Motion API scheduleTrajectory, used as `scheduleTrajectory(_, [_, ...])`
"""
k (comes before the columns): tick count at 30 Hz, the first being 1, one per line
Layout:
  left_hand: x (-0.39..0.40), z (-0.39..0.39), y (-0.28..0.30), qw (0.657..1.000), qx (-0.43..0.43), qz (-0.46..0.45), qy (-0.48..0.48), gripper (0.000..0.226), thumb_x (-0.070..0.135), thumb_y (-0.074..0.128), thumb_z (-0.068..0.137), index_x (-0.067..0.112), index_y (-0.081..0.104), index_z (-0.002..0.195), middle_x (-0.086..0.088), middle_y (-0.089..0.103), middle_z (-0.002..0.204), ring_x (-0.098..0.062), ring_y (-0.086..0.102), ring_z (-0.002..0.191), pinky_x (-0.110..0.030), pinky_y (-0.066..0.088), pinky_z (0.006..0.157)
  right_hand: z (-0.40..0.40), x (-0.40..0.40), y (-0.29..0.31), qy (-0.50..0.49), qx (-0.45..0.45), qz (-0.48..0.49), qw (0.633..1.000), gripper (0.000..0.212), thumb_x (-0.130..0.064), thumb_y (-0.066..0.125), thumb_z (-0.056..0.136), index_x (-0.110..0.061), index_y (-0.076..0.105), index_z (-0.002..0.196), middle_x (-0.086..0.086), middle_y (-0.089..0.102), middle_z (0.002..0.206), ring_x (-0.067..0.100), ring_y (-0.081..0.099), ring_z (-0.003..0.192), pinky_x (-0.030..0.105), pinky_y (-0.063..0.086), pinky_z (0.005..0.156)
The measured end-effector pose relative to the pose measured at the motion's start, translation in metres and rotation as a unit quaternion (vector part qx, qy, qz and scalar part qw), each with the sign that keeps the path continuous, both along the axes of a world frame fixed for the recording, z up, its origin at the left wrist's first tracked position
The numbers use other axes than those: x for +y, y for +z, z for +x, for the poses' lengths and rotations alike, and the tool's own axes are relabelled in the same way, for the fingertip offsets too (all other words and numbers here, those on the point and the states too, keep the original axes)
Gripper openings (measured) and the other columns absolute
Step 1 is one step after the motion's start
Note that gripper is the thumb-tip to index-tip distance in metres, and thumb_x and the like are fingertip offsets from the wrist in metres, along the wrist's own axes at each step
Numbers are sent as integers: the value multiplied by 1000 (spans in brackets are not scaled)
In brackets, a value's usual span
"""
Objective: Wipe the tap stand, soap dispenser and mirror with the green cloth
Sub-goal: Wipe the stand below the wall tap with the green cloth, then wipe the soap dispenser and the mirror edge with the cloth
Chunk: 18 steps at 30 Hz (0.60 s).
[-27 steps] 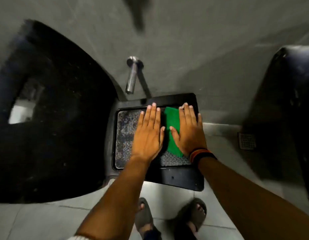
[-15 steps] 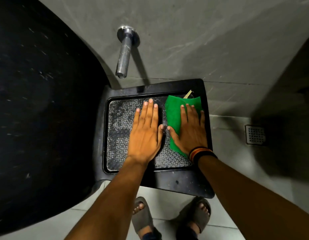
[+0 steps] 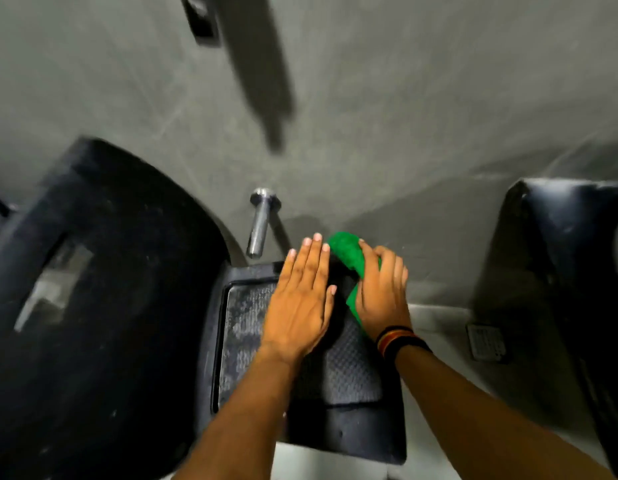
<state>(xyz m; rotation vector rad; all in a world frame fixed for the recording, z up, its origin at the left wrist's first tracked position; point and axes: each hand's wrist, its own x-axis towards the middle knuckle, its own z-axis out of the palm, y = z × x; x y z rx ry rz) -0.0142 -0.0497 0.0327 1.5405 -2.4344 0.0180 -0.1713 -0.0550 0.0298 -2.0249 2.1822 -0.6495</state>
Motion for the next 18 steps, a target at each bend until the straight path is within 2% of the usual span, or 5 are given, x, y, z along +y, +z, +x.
scheduleTrajectory(4, [-40, -27, 116, 996, 23, -82, -4, 67, 30, 43, 104, -1, 26, 161, -19, 17, 172, -32, 16, 160, -45, 9, 130, -15, -39, 127, -5, -12, -116, 993, 72, -8, 44, 69, -10, 51, 140, 15, 53, 134, 33, 48, 118, 48, 42, 104])
scheduleTrajectory(7, [-63, -32, 226, 986, 14, -164, -7, 70, 30, 50, 102, -1, 29, 160, -20, 20, 170, -33, 21, 159, -45, 11, 128, -27, -56, 244, 35, -14, -204, 978, 78, 3, 55, 64, -9, 49, 141, 15, 47, 147, 34, 45, 136, 51, 38, 112])
scheduleTrajectory(11, [-86, -31, 351, 969, 33, -244, -2, 71, 31, 52, 103, 0, 26, 161, -18, 17, 172, -32, 16, 159, -46, 13, 127, -32, -65, 368, 60, 31, -287, 955, 93, 15, 62, 60, -4, 40, 148, 17, 33, 160, 33, 28, 151, 56, 31, 119])
scheduleTrajectory(18, [-94, -28, 587, 919, 78, -385, -16, 67, 34, 34, 106, 0, 20, 162, -17, 11, 172, -33, 12, 160, -45, 7, 130, -24, -56, 588, 41, 130, -401, 906, 93, 8, 67, 72, 5, 23, 154, 24, 17, 163, 38, 14, 153, 57, 27, 121])
